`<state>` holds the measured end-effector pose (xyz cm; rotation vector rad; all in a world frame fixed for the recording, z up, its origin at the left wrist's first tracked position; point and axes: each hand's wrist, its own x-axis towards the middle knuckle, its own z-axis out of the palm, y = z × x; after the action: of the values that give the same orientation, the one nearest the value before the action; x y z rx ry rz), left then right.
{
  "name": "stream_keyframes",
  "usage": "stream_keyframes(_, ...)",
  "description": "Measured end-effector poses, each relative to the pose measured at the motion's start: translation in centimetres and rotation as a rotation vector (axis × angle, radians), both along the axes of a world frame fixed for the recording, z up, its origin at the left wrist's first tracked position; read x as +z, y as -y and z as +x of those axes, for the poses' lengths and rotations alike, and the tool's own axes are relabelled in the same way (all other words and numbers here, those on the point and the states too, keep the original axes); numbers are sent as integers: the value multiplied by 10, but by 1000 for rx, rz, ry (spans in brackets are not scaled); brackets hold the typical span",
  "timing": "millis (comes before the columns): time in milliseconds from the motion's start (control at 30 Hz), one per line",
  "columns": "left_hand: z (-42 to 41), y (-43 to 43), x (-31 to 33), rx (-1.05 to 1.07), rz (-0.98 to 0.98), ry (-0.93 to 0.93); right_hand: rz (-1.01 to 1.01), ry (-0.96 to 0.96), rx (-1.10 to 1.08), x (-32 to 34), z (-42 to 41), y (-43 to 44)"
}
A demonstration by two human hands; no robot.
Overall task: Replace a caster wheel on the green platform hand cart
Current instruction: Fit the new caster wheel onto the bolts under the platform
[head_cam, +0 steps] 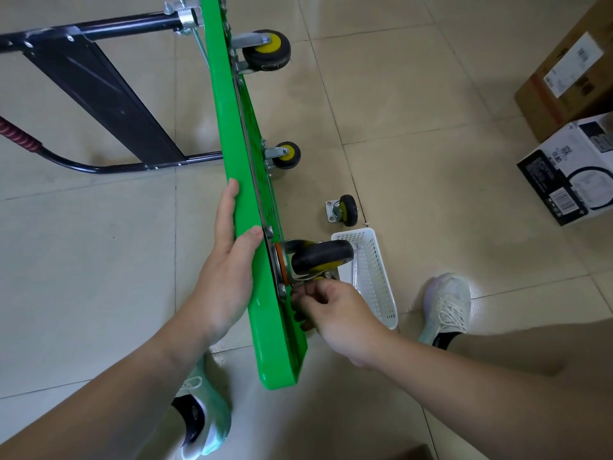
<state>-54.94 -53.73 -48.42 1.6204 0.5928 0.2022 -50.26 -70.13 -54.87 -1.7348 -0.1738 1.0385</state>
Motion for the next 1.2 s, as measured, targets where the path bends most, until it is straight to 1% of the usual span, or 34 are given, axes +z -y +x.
stream_keyframes(133, -2, 0, 2, -16, -3, -33, -13, 11, -4, 23, 0, 14)
stream_keyframes(200, -2, -1, 4, -21, 6, -41, 36, -1, -42, 42, 8, 17)
stream_keyframes(333, -3, -2, 5, -40, 18, -50, 107, 71, -66, 80, 46, 9)
stream_keyframes(433, -4, -2, 4, -37, 10, -50, 78, 108, -19, 90, 78, -7)
stream_keyframes(533, -4, -1, 2, -36, 9, -68, 32, 119, 50, 80, 99, -25)
stream_keyframes(733, -5, -6, 0, -41, -16, -55, -73, 81, 181, 51, 120, -57)
stream_keyframes(933, -6, -8, 0, -53, -41, -60, -195, -10, 382, 42, 127, -73)
stream_keyframes(1067, -6, -9, -2, -45, -32, -46, -247, -101, 417, 40, 126, -78)
stream_keyframes(1200, -4, -8, -2, -30, -18, -39, -244, -144, 424, 36, 126, -80)
